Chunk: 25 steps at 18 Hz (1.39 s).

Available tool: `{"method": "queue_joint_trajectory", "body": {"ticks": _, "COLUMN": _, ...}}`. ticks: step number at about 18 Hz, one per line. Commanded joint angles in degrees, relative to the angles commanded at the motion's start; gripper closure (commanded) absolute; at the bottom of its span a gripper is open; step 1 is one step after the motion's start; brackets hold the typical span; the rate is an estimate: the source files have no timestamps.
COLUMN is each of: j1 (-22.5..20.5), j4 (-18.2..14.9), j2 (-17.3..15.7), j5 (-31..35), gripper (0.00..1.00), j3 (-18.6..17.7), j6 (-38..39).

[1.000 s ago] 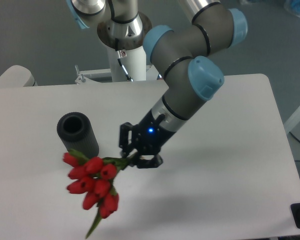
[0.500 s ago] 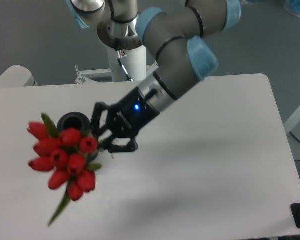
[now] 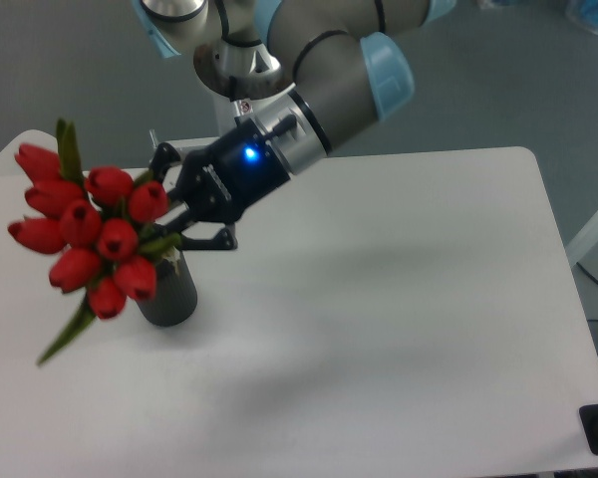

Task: Insert the flowers into the vase
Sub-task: 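Lower the tulip stems into the vase opening with the gripper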

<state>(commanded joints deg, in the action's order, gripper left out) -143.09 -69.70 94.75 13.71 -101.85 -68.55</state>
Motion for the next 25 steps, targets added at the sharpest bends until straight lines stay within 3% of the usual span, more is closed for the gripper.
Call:
{"method": "queue_joint_trajectory", "body": {"ticks": 8, "j1": 0.4, "j4": 1.7, "j2": -2.7, "j5": 0.0, "gripper": 0.95, "j3": -8.4, "j6": -6.3}}
{"method": "queue_joint_trajectory", "body": {"ticks": 17, "j1": 1.6, "j4": 2.3, "j2": -2.6, "j5": -1.7, "gripper": 0.92, "j3": -8.5, "j6": -6.6}}
{"method": "queue_joint_trajectory", "body": {"ticks": 22, "j1": 1.9, "j4": 5.2, "j2": -0.4, "j5": -1.7, "gripper": 0.91, "j3": -8.7, "j6": -7.0}}
{"method": "queue_joint_trajectory", "body": {"ticks": 25, "j1": 1.8, "j4": 5.3, "j2": 0.3, "j5": -1.7, "gripper": 0.89, "j3": -9.1, "j6": -8.9}}
